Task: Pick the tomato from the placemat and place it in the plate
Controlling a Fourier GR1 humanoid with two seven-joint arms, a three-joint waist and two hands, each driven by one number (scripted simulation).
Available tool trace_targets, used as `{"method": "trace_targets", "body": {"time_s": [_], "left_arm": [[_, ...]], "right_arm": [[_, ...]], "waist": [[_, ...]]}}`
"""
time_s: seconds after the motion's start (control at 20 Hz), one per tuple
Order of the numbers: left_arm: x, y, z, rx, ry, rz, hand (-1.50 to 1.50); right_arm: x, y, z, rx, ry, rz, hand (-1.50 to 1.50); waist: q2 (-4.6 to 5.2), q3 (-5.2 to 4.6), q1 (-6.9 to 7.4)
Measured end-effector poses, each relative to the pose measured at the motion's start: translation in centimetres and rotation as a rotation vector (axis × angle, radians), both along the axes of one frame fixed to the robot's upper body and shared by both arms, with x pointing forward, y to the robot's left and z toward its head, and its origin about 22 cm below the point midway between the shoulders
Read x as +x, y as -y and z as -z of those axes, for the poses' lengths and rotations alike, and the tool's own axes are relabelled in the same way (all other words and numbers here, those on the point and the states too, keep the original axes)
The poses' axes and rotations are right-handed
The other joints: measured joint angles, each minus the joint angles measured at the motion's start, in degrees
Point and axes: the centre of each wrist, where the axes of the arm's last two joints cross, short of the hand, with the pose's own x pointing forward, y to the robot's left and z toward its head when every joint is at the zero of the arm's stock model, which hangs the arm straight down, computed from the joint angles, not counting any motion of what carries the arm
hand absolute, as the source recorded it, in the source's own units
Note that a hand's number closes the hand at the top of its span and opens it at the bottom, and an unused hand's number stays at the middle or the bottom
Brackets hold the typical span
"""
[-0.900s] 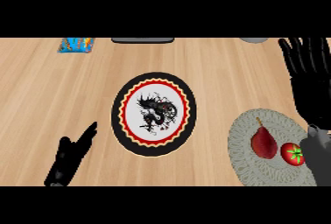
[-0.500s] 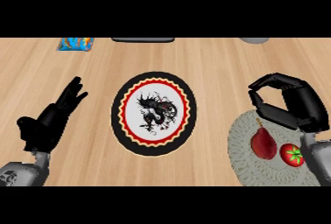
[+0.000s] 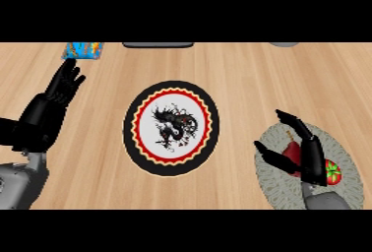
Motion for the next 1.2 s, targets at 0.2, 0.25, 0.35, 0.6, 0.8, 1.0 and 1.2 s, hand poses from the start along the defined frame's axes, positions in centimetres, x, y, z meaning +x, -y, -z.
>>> {"method": "trace_targets", "body": {"time_s": [0.2,0.25,0.35,0.6,0.8,1.0,1.2], "left_arm": [[0.3,-0.6,-0.4,-0.001,0.014,-0.006,0.00],[0.2,-0.2,-0.7,0.000,0.015,-0.007,0.00],[0.4,-0.4,-1.2,-0.001,0.016,-0.009,0.00],[0.3,-0.5,-1.6,-0.001,0.009,-0.007,0.00],[0.1,-0.5,-1.1,0.007,0.007,-0.005,0.00],[0.1,-0.2,-1.1,0.002,0.011,0.004,0.00],[0.1,-0.2,-1.4,-0.004,0.012,0.004,0.00]], "right_arm": [[-1.6,0.2,-0.1,-0.007,0.101,0.059,-1.50],[-2.0,0.6,-0.5,-0.029,0.112,0.071,-1.50],[-2.7,1.1,-1.8,-0.080,0.106,0.089,-1.50],[-2.9,4.3,-5.5,-0.261,-0.059,0.137,-1.50],[-3.1,6.1,-7.5,-0.401,-0.289,0.162,-1.50],[-3.1,6.1,-9.9,-0.511,-0.528,0.146,-1.50],[-3.0,5.2,-11.8,-0.568,-0.744,0.121,-1.50]], "waist": [[-0.12,0.01,-0.07],[-0.16,-0.01,-0.07],[-0.22,-0.04,-0.21],[-0.37,-0.29,-0.26],[-0.31,-0.49,-0.11],[-0.25,-0.49,0.19],[-0.19,-0.31,0.50]]}}
